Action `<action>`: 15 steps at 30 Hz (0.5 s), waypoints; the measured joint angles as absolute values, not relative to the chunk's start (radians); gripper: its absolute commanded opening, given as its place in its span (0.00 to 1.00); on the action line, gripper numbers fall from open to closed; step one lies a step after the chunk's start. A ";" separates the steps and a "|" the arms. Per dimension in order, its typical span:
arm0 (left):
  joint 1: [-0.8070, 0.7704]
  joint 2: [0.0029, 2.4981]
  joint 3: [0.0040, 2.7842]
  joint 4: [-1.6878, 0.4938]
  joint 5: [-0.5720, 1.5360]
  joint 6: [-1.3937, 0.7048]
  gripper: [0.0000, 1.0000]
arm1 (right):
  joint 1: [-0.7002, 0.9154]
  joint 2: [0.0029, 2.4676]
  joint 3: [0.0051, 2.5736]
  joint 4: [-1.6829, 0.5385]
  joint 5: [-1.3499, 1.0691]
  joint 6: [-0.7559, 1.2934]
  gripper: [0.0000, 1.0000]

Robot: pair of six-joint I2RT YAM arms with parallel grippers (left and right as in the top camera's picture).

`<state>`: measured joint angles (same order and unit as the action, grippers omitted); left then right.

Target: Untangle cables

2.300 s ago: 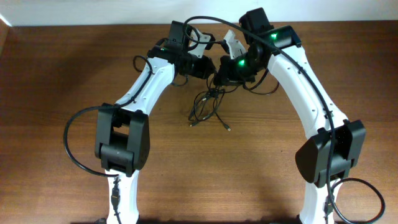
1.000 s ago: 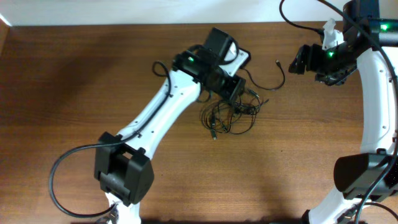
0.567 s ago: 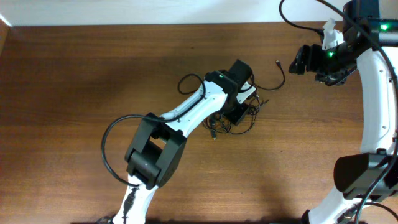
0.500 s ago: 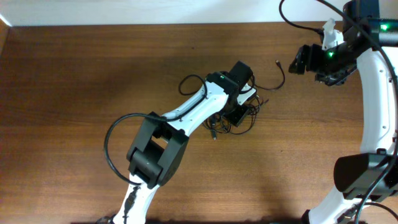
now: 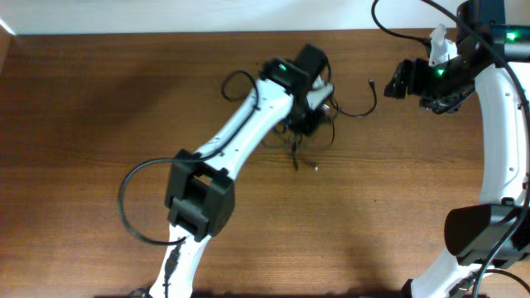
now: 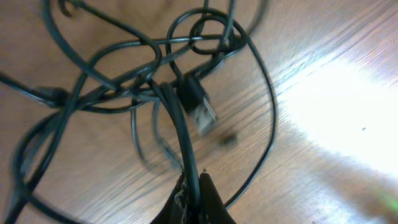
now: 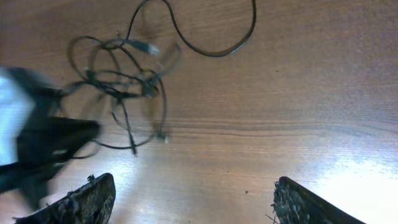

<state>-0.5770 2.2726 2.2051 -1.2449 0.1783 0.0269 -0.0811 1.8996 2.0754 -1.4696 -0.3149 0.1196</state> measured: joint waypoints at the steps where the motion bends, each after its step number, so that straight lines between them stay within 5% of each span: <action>1: -0.566 2.254 2.235 -1.254 0.178 0.027 0.00 | -0.072 1.900 2.075 -1.461 -0.321 0.119 0.82; 5: -0.520 2.202 2.373 -1.341 0.273 0.031 0.00 | 0.014 1.900 2.075 -1.400 -0.375 0.120 0.81; 15: -0.327 2.199 2.379 -1.373 0.915 0.086 0.00 | 0.101 1.935 2.075 -1.228 -0.564 0.217 0.75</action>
